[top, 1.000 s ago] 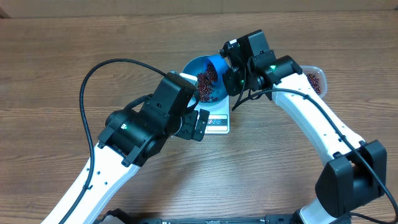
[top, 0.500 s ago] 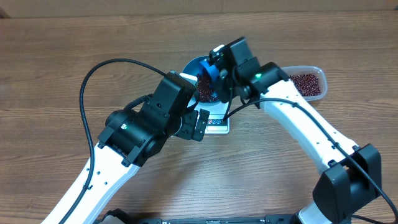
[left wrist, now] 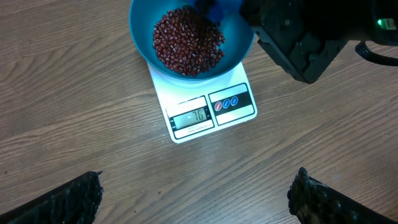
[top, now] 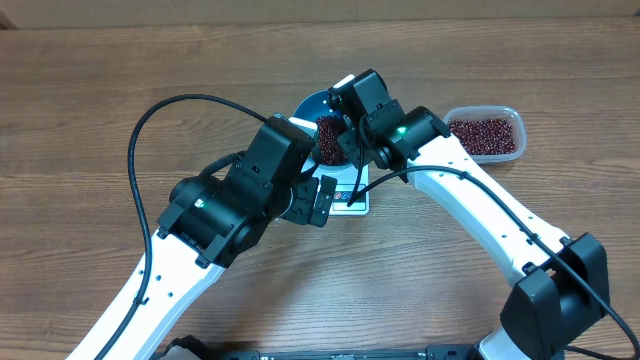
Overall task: Scoop item into bowl and weigh 150g on scale
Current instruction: 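Tilt the scoop with the right gripper to pour beans into bowl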
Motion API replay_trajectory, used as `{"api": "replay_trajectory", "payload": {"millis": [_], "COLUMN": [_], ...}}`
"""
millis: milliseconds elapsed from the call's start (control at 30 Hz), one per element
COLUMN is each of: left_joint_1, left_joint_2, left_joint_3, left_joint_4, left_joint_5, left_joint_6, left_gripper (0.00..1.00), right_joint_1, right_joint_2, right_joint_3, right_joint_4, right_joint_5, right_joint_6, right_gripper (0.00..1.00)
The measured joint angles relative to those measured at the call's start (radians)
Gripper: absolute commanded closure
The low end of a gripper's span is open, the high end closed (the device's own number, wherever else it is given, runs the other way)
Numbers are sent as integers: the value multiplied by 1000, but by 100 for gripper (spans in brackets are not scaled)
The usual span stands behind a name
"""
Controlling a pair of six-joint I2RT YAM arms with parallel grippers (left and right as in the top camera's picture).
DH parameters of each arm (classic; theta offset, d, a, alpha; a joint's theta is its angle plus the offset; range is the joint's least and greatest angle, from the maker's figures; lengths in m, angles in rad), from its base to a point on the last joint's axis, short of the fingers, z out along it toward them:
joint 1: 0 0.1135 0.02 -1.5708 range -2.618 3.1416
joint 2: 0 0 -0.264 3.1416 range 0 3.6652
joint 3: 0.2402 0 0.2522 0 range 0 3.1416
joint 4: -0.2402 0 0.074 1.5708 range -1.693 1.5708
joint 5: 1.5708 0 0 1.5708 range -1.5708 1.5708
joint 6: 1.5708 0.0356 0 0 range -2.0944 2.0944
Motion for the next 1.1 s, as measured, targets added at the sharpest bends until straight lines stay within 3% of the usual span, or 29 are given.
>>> {"api": "replay_trajectory", "payload": {"millis": [1100], "left_joint_1": [0], "left_joint_2": [2], "left_joint_3": [0], "left_joint_4": [-4], "left_joint_5": [-3], "left_joint_6": [0], "left_gripper": [0], "right_joint_1": [126], "right_joint_2": [-50], "right_joint_3": [1], "right_joint_4": [-7], "right_joint_5": [176], "right_joint_6": [-120], "right_gripper": [96]}}
